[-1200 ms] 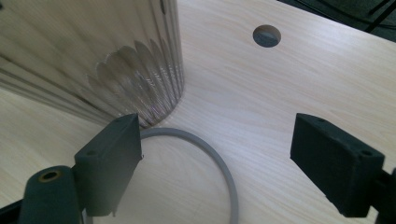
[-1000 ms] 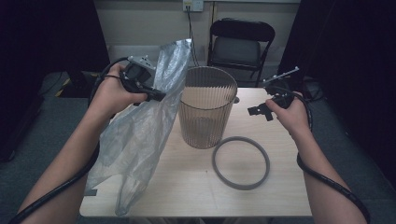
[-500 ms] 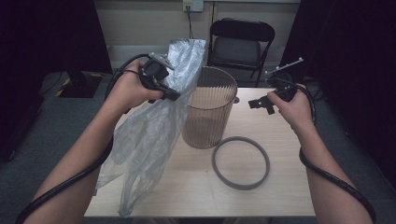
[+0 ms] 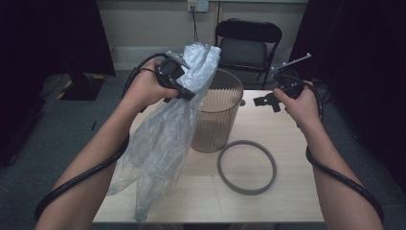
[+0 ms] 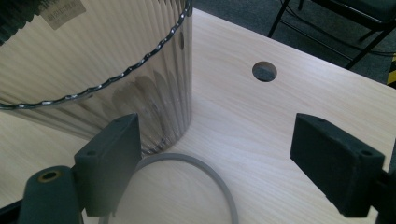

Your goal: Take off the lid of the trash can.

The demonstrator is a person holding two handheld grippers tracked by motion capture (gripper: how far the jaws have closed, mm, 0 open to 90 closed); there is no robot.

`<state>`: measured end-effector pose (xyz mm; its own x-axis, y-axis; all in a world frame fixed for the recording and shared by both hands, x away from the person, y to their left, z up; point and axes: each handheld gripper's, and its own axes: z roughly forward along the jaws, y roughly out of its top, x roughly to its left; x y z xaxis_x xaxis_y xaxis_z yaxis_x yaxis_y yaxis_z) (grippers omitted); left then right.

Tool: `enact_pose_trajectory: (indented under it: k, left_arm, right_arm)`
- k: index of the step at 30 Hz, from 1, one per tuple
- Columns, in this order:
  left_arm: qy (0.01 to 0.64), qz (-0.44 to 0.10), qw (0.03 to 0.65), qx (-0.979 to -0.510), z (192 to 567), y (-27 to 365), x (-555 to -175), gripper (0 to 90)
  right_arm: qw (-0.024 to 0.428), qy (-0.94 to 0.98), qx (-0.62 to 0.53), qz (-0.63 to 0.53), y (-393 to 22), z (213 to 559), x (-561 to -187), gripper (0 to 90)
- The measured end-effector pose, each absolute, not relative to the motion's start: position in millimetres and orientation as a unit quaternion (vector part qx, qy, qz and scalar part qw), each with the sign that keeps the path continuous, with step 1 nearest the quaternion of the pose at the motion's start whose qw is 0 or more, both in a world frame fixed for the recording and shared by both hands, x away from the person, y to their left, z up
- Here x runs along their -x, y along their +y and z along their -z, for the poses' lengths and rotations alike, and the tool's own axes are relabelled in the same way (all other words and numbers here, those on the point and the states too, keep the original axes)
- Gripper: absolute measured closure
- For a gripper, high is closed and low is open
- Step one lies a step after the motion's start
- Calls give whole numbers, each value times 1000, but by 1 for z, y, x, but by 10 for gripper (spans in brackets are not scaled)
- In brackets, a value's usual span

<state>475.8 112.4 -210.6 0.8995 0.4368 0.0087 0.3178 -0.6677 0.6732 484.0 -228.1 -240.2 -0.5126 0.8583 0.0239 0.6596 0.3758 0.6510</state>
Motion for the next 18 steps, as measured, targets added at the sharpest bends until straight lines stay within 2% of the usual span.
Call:
enact_pose_trajectory:
  k: [10,13,18]
  left_arm:
    - [214,-61,352,-909,223,105,-483,892]
    - [221,-51,364,-903,227,104,-485,825]
    - [222,-57,380,-896,235,103,-487,575]
  right_arm:
    - [165,818,-453,-313,-215,231,-486,155]
    - [164,820,-447,-317,-211,229,-486,156]
    - [162,821,-444,-320,-206,229,-487,156]
